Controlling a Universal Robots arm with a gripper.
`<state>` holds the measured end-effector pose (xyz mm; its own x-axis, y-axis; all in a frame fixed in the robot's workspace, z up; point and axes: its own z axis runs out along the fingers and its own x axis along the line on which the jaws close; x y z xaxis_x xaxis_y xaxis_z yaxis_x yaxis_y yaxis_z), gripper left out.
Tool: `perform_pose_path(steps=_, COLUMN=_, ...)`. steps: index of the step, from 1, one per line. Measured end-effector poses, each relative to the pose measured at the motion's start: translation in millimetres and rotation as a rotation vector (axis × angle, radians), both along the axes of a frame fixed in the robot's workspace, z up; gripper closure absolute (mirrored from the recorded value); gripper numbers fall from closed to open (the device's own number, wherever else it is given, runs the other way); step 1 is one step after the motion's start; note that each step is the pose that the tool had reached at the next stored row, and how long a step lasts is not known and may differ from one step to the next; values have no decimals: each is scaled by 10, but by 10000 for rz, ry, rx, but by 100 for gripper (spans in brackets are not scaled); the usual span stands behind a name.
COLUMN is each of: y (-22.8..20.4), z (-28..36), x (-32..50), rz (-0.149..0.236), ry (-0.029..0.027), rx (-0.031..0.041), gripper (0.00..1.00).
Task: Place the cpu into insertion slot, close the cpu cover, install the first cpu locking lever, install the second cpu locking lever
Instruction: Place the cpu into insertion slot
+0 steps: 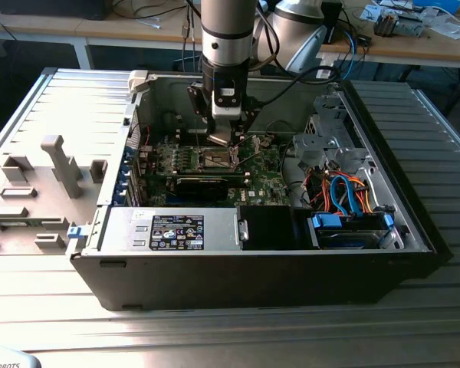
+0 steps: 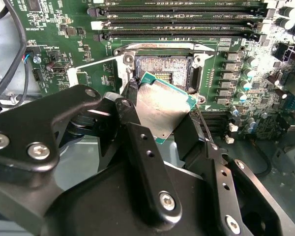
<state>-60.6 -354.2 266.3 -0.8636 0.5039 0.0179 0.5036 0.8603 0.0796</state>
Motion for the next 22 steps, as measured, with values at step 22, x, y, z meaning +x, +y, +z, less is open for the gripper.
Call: perform_pose_path(steps=22, y=0, z=-24, x=0, rz=-546, ry=0, rx=-1, gripper=46)
